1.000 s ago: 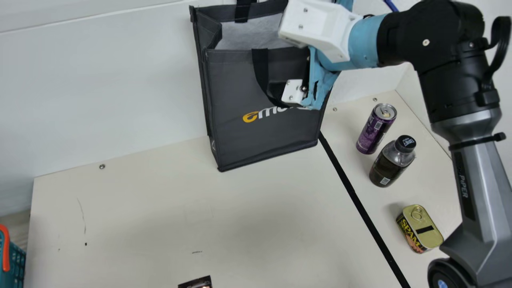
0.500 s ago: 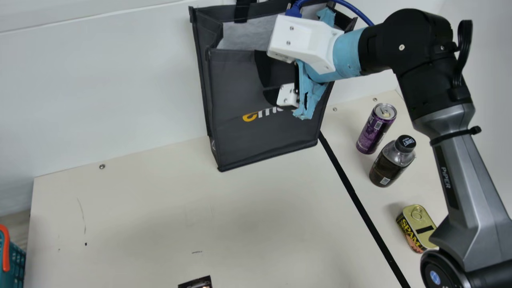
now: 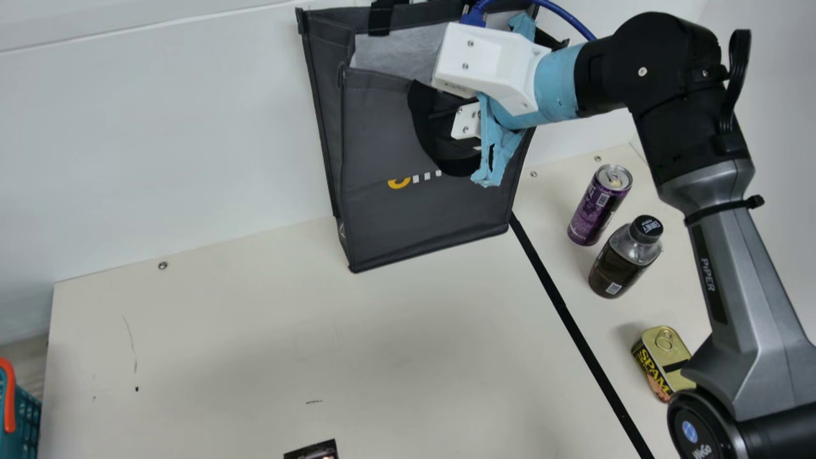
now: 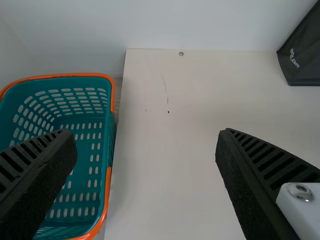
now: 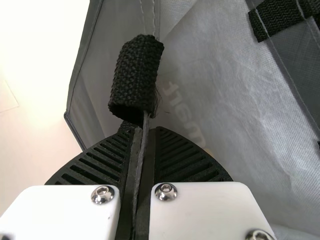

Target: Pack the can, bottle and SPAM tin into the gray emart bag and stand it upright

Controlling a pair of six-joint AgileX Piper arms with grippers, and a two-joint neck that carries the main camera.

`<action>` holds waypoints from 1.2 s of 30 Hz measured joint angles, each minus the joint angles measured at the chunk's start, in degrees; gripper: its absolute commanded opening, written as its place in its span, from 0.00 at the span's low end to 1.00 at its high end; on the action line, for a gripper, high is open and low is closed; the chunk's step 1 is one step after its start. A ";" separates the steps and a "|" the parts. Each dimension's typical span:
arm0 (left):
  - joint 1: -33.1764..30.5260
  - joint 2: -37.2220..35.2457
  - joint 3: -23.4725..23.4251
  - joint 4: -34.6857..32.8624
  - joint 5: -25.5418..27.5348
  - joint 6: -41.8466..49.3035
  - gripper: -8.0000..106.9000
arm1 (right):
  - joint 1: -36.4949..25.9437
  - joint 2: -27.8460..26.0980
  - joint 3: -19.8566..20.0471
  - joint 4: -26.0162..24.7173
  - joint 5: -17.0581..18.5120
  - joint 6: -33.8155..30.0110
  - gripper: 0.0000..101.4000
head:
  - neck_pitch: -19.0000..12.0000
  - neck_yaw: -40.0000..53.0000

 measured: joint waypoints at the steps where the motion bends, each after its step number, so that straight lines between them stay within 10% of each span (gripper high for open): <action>1: 0.00 0.00 0.00 0.00 0.00 0.00 0.85 | -0.08 0.00 -0.11 0.06 0.06 -0.24 0.00 | 0.00 0.09; 36: 0.00 0.00 0.00 0.00 0.00 0.00 0.85 | 2.93 -10.92 2.97 1.62 0.03 2.14 0.00 | 0.00 0.00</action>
